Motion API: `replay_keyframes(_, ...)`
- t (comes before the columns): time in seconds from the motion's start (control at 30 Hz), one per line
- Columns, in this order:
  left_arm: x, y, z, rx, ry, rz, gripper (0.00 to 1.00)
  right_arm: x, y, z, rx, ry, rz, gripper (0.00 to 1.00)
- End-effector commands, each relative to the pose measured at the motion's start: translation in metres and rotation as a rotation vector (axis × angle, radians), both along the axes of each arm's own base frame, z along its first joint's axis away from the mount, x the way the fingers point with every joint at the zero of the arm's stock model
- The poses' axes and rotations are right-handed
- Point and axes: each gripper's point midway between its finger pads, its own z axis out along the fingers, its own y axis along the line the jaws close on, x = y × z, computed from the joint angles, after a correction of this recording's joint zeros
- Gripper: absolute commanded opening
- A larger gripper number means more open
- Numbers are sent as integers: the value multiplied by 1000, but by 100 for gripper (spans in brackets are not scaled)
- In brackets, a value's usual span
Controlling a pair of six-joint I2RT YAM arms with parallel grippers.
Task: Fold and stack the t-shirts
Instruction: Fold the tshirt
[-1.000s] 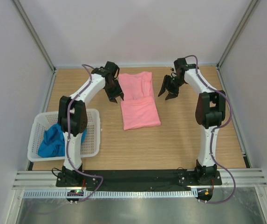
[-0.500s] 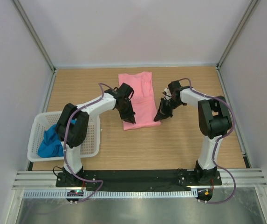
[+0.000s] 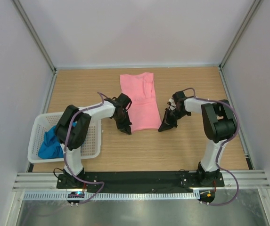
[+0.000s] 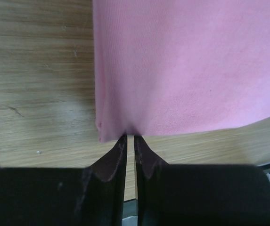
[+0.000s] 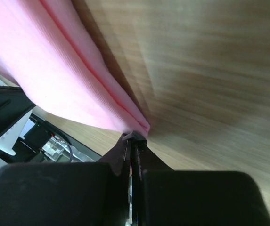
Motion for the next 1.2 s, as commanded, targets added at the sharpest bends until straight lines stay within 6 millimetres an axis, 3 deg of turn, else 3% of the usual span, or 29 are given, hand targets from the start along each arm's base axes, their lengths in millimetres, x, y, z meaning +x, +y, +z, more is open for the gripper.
replay_keyframes(0.0,-24,16,-20,69,24,-22,11,-18,-23,-22,-127,-3,-12,1)
replay_keyframes(0.17,-65,10,-20,77,35,-72,11,-52,-39,-26,-181,15,8,1)
replay_keyframes(0.23,-72,7,-5,77,-3,-94,11,-58,-39,-10,-160,-27,10,1)
replay_keyframes(0.3,-77,1,13,60,-39,-109,12,-50,-32,11,-113,-86,1,2)
replay_keyframes(0.37,-66,-7,39,15,-108,-96,14,-36,-19,38,-47,-156,-1,5)
replay_keyframes(0.4,-58,-8,48,7,-141,-89,16,-19,-10,54,-9,-213,-4,6)
replay_keyframes(0.47,-38,-17,69,-29,-203,-85,18,-8,10,62,44,-208,8,6)
replay_keyframes(0.5,-30,-17,73,-35,-211,-79,19,6,23,76,75,-241,27,6)
replay_keyframes(0.57,-6,-20,77,-68,-215,-52,18,9,50,72,100,-210,71,6)
replay_keyframes(0.6,0,-20,76,-74,-211,-47,16,18,61,79,118,-227,79,5)
replay_keyframes(0.73,31,-19,60,-101,-183,-21,12,23,93,70,159,-183,84,3)
replay_keyframes(0.83,34,-20,43,-92,-134,-23,9,24,103,51,170,-146,84,1)
replay_keyframes(0.97,25,-16,22,-89,-82,-5,9,14,95,29,128,-105,104,1)
replay_keyframes(1.17,6,12,-8,-8,-24,4,8,9,51,5,40,-95,82,1)
